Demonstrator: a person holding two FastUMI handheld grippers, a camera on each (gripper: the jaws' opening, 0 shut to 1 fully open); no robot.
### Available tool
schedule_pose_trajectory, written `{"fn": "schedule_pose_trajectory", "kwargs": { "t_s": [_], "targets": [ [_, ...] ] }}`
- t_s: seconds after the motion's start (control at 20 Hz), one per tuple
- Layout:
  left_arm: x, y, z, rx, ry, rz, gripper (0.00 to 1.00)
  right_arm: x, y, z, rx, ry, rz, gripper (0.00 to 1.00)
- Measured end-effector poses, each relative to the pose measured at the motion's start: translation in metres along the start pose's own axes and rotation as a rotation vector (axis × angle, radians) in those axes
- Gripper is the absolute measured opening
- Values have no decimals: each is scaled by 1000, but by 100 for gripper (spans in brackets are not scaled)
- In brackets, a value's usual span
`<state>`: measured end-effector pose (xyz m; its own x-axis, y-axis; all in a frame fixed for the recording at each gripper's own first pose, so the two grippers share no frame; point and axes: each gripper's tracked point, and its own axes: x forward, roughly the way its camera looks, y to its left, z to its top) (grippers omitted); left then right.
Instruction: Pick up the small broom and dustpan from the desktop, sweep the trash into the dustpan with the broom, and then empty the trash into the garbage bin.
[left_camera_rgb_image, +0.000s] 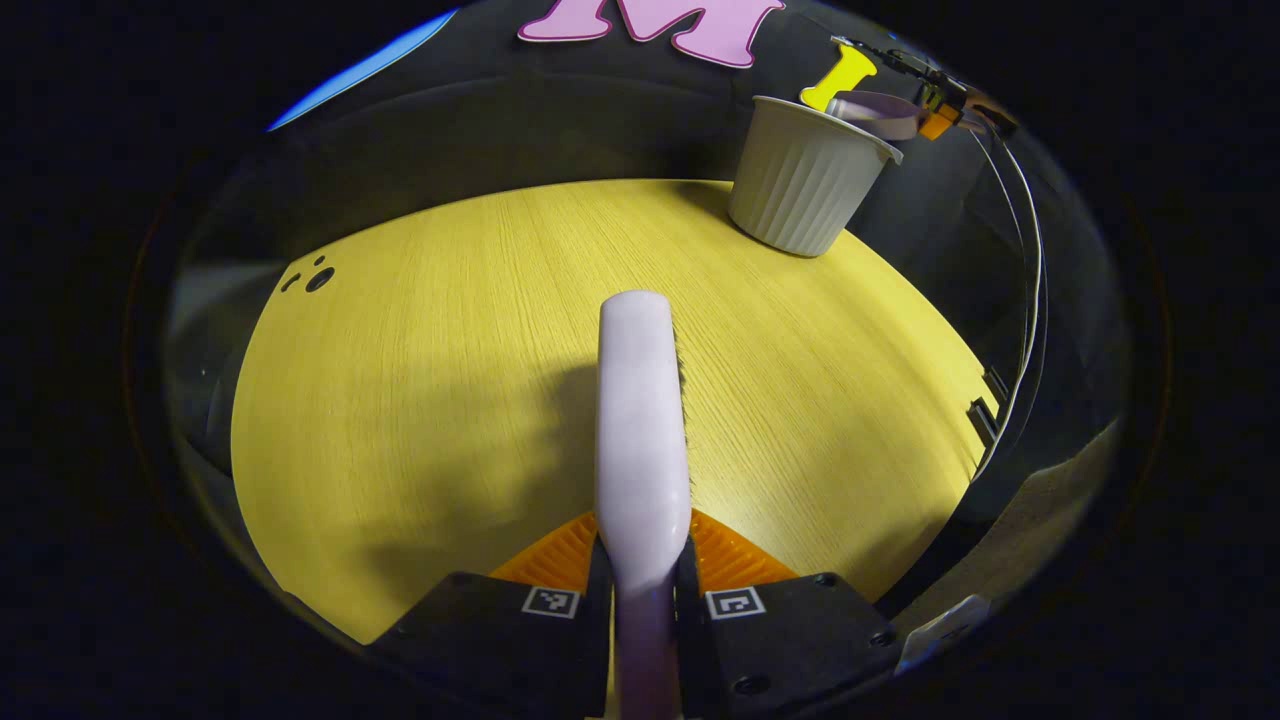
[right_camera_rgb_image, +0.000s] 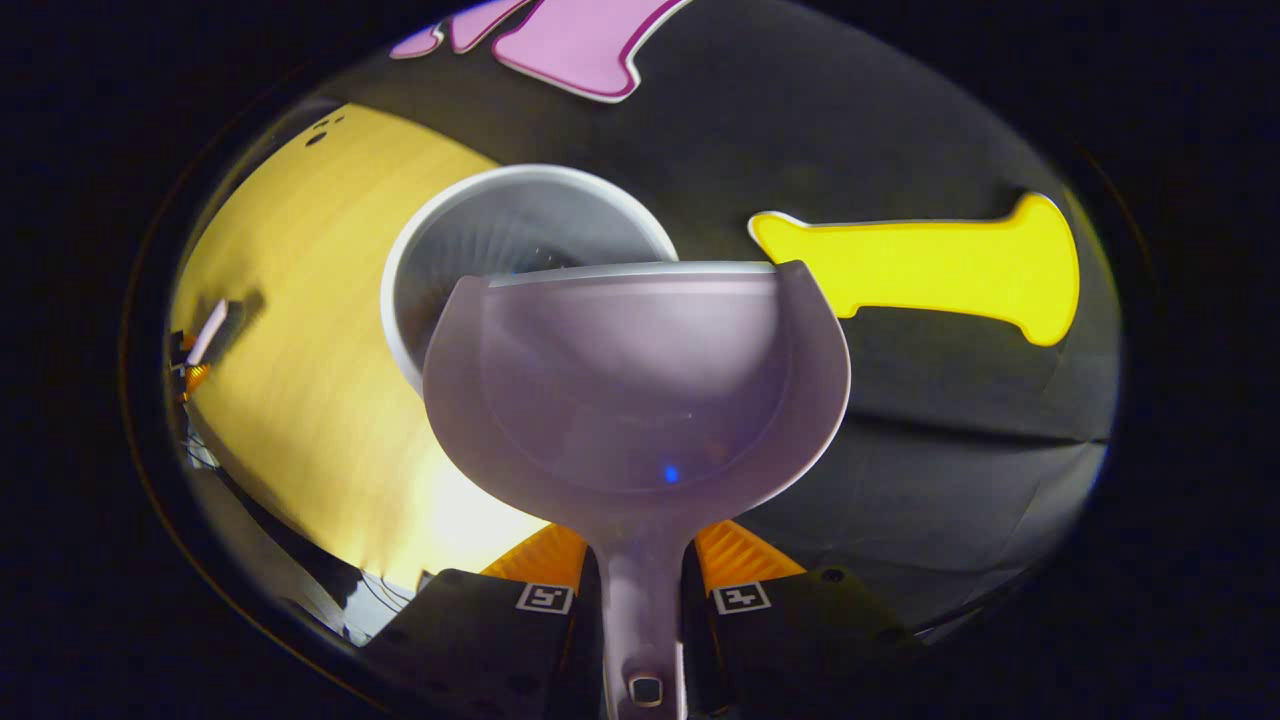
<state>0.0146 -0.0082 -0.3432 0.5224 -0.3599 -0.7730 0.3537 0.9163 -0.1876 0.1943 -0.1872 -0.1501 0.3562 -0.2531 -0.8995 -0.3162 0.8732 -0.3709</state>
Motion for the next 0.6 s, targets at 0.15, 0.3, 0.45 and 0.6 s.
{"fn": "schedule_pose_trajectory", "kwargs": {
  "t_s": [0.15,0.3,0.45,0.6],
  "targets": [
    [-2,2,4,7,-8,20,31,-21,11,-2,49,-109,47,36],
    [-5,3,11,5,-17,37,31,-47,25,-4,68,-209,84,38],
    [-5,3,20,5,-21,58,31,-68,55,-15,64,-280,138,36],
    [-8,3,23,4,-24,80,30,-79,100,-31,50,-313,213,34]
  ]
}}
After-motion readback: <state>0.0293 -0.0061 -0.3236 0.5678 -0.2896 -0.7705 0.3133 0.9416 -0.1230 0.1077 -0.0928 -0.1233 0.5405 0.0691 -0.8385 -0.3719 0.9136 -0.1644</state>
